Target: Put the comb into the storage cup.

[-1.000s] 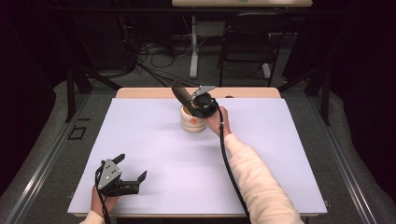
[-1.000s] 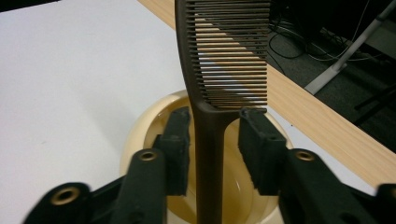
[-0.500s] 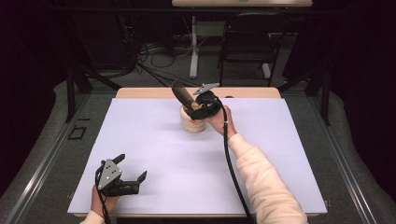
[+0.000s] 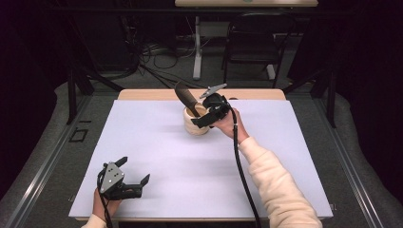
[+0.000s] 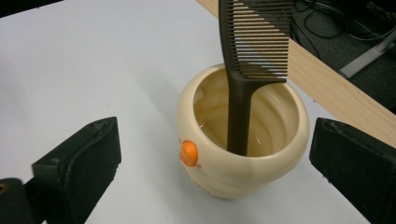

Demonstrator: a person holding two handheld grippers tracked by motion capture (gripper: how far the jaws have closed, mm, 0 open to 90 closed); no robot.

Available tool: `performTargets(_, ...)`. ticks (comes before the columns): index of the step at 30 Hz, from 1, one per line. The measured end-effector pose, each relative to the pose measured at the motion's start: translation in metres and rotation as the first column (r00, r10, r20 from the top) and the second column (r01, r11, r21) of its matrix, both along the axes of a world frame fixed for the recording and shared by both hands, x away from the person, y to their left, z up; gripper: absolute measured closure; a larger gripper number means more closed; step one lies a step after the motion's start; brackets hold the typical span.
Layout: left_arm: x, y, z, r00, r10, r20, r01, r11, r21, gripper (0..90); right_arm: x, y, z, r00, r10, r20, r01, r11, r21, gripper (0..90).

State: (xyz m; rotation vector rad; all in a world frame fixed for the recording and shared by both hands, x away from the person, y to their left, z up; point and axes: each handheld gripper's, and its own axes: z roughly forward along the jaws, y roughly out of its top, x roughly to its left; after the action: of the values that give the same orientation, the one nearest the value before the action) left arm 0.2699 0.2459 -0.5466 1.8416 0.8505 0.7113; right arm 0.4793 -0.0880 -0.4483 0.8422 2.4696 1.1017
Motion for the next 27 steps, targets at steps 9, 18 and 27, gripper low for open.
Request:
performTargets(9, 0.0, 0.0, 0.0, 1.0, -0.001, 0.0, 0.001, 1.0, 0.0, 0.0, -0.011, -0.007, -0.001, 0.999, 0.039, -0.024, -0.04, 0.999, -0.023, 0.0)
performTargets(18, 0.0, 0.0, 0.0, 1.0, -0.001, 0.0, 0.001, 1.0, 0.0, 0.0, -0.019, -0.015, -0.003, 0.9977, 0.05, -0.046, -0.052, 0.998, -0.029, 0.0)
performTargets(27, 0.0, -0.001, 0.0, 1.0, -0.001, -0.002, 0.001, 1.0, 0.0, 0.0, -0.029, -0.024, -0.008, 0.9963, 0.058, -0.063, -0.059, 0.998, -0.028, 0.0)
